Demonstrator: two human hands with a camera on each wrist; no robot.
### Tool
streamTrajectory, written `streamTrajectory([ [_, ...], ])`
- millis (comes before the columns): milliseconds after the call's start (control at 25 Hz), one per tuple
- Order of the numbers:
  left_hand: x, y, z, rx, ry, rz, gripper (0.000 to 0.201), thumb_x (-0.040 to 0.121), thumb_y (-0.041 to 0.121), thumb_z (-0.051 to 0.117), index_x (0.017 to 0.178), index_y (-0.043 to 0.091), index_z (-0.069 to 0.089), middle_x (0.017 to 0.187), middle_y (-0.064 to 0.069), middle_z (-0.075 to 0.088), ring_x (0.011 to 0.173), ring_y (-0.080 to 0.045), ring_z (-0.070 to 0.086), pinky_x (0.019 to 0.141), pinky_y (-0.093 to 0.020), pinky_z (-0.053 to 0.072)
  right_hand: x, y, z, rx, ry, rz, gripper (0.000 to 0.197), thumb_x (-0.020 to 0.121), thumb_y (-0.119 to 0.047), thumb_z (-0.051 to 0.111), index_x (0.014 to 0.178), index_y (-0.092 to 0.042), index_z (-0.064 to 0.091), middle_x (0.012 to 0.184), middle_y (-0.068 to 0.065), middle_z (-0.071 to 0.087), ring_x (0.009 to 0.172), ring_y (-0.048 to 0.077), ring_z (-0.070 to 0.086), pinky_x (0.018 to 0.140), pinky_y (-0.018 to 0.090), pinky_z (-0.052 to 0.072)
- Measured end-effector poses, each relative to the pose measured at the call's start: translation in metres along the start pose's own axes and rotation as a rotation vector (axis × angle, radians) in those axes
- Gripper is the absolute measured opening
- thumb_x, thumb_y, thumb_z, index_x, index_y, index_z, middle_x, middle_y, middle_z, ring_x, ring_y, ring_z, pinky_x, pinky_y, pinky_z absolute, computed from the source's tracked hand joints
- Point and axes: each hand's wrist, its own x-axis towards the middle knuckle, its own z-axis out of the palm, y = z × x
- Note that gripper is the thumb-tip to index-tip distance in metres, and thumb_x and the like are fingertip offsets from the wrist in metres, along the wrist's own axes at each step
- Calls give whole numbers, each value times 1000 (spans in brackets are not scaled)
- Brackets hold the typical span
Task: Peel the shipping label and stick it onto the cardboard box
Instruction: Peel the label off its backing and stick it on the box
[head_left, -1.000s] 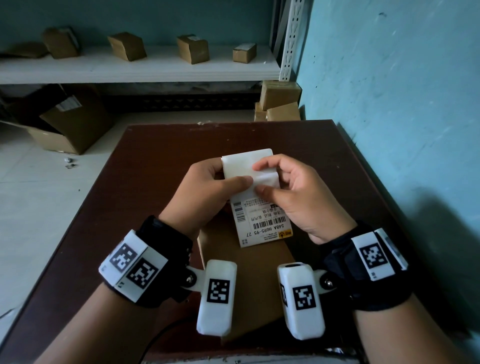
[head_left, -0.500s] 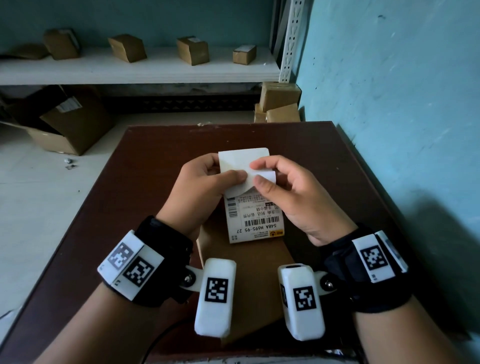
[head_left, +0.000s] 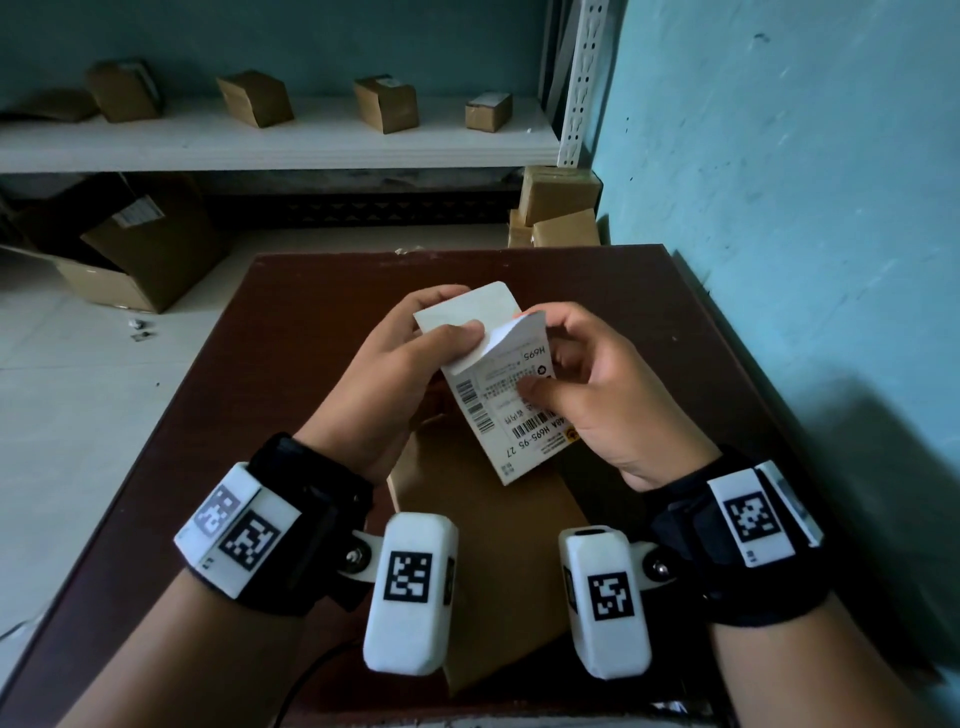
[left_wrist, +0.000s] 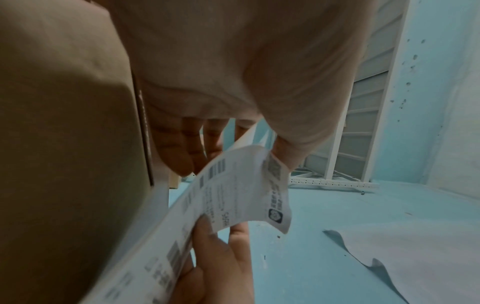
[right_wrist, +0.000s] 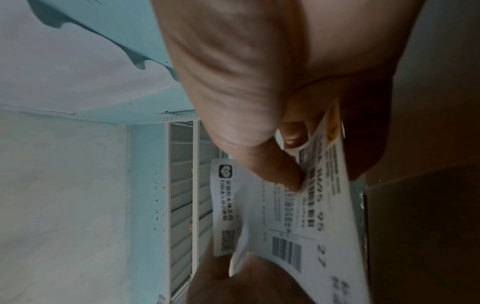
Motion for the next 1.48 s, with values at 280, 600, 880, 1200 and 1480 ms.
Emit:
streamTrajectory([
  [280,-2,-2,4,-35,-2,17,44,92,64,43,125,39,56,122,-12,68,109,-35,67,92,-51,54,-1,-3,-2,-3,16,-2,35,88,3,67,110,-24,62,101,-1,76,95,10,73,77,34,62],
  [600,-3,5,-11,209,24,4,13,95,9,61,95,10,74,91,-11,77,86,-23,75,70,-31,61,-3,-6,-8,4,-17,57,50,91,-3,65,130,-33,54,96,4,74,88,13,74,69,31,61],
  [880,1,0,-6,-21,340,228,27,91,-5,60,115,9,62,91,-11,72,81,-21,74,62,-29,59,0,-2,-10,221,87,216,60,86,-34,71,139,-19,48,103,3,76,85,20,73,65,33,57],
  [1200,-6,2,-1,111,246,190,58,86,-13,59,128,27,50,107,-10,71,92,-25,74,75,-46,62,3,0,-7,423,10,155,56,88,-14,64,140,-22,46,116,7,74,104,26,71,76,35,57],
  [1480,-12,15,-10,506,-103,11,89,80,4,78,143,42,28,102,-3,74,89,-20,75,73,-44,62,4,-1,-11,320,309,193,34,101,-10,50,132,-21,53,110,6,73,97,20,73,63,34,59],
])
